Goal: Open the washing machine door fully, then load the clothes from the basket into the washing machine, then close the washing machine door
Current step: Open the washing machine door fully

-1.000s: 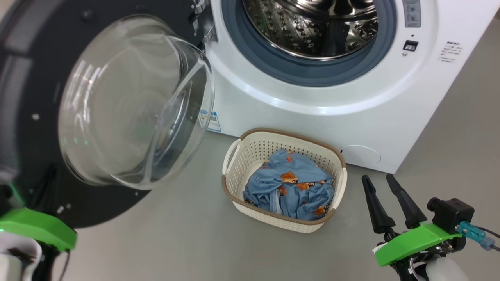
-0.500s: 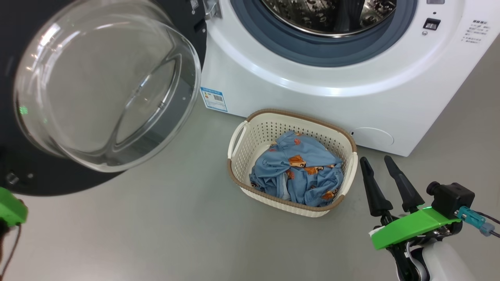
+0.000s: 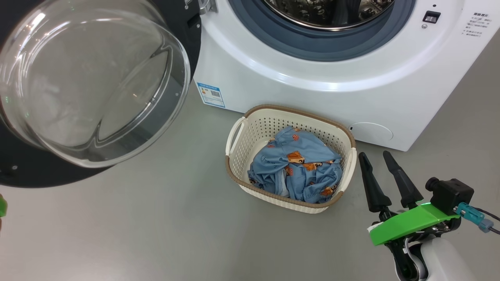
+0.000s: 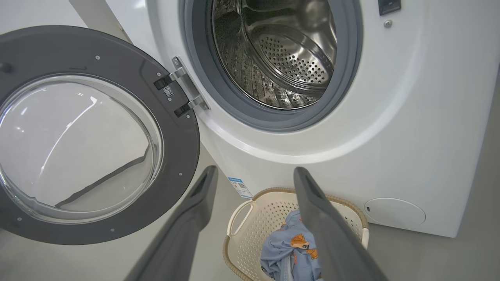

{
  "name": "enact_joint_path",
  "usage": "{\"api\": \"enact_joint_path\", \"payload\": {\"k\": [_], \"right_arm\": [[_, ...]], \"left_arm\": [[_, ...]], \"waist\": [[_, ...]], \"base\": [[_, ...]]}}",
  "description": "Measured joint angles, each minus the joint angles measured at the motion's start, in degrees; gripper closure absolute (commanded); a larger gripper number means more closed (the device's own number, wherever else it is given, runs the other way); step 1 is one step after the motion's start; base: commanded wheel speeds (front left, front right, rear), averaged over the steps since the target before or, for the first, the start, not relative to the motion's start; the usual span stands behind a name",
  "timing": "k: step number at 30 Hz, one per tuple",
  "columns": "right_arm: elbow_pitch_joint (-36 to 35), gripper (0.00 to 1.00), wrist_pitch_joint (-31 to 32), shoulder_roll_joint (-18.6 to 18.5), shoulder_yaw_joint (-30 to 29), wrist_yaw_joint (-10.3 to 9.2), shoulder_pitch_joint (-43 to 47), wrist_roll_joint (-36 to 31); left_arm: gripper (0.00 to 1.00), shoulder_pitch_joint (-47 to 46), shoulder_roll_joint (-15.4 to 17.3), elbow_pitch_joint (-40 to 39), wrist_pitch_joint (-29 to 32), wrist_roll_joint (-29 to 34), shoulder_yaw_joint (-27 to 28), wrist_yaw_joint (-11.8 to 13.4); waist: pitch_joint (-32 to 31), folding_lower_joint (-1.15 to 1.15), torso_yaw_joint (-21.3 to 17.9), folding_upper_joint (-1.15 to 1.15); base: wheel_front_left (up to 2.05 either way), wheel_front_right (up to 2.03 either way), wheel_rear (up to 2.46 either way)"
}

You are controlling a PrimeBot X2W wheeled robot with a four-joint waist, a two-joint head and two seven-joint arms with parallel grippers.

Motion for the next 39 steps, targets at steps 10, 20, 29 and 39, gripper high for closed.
{"api": "enact_joint_path", "payload": {"k": [10,20,29,39], "right_arm": [[0.1,0.00,0.0,0.0,-0.3,0.00,0.0,0.0],[0.2,0.00,0.0,0.0,-0.4,0.00,0.3,0.0],[0.3,0.00,0.0,0.0,-0.4,0.00,1.7,0.5],[0.4,0.00,0.0,0.0,0.6,0.00,3.5,0.7]], "left_arm": [[1.00,-0.3,0.0,1.1,-1.9,-4.3,-4.5,0.0],[1.00,0.7,1.1,-0.6,-3.9,-8.3,-8.4,0.0],[0.53,4.7,1.5,-4.6,-5.4,-10.4,-9.4,0.0],[0.00,11.2,0.9,-13.5,-6.2,-11.0,-8.6,1.7]], "waist": [[-1.1,0.00,0.4,0.00],[-3.2,0.00,0.5,0.00],[-5.1,0.00,0.1,0.00],[-7.5,0.00,-1.4,0.00]], "base": [[0.00,0.00,0.00],[0.00,0.00,0.00],[0.00,0.00,0.00],[0.00,0.00,0.00]]}}
